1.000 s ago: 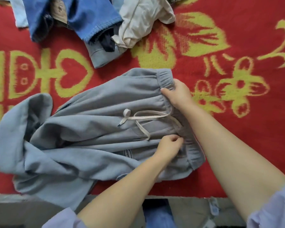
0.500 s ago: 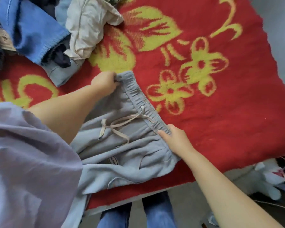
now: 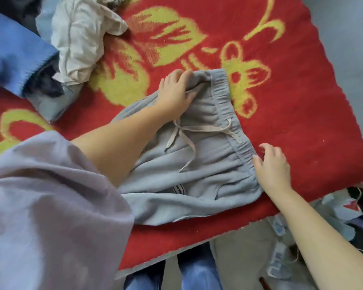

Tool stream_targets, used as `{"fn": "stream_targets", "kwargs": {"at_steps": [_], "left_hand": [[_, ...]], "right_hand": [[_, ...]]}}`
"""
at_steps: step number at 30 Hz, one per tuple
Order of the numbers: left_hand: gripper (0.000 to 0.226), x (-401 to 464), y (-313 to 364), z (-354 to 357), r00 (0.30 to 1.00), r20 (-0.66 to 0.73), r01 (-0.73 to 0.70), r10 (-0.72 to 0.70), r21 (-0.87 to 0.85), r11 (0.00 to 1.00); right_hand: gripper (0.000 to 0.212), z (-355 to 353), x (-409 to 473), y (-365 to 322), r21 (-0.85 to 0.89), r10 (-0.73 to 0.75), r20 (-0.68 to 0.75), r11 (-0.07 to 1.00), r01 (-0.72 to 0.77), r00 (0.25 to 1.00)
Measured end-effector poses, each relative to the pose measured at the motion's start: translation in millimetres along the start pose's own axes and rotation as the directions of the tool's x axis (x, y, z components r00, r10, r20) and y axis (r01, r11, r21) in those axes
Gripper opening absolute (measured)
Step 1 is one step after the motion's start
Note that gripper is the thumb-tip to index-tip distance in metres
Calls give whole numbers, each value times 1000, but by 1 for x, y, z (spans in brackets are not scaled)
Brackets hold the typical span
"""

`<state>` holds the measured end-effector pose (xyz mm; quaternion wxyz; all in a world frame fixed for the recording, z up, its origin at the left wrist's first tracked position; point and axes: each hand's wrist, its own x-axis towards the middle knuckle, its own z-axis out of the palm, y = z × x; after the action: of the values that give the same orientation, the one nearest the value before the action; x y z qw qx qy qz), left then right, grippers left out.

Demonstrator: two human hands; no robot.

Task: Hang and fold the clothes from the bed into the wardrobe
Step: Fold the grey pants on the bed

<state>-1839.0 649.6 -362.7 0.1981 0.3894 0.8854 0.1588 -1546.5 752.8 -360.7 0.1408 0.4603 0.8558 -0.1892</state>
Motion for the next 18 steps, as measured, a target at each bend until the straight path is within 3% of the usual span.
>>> {"fn": "stream_targets", "kwargs": {"at_steps": [2, 5, 9, 12, 14, 16, 18], "left_hand": [[55, -44, -40, -19, 997, -82, 8, -12, -50, 999], [51, -126, -107, -58, 986, -101, 133, -132, 2, 991], [47, -233, -175, -92, 956, -107, 283, -274, 81, 956], [42, -295, -210, -97, 913, -157, 389, -376, 60, 919], [47, -328, -236, -94, 874, -144, 474, -463, 48, 879], [56, -359, -261, -91, 870, 31, 487, -493, 117, 866], [54, -383, -284, -94, 831, 309, 352, -462, 350, 868]], "right_hand": [[41, 0, -3, -23, 17, -84, -87, 996, 85, 993], [37, 1, -13, -82, 90, -339, -147, 931, 354, 929], [29, 26, -51, -171, 202, -662, 110, 746, 635, 742], [29, 54, -92, -227, 193, -759, 300, 642, 742, 578], [32, 70, -119, -258, 165, -790, 351, 580, 798, 502], [36, 84, -136, -285, 175, -861, 253, 489, 855, 441], [44, 99, -145, -313, 94, -900, 188, 416, 905, 394]]}}
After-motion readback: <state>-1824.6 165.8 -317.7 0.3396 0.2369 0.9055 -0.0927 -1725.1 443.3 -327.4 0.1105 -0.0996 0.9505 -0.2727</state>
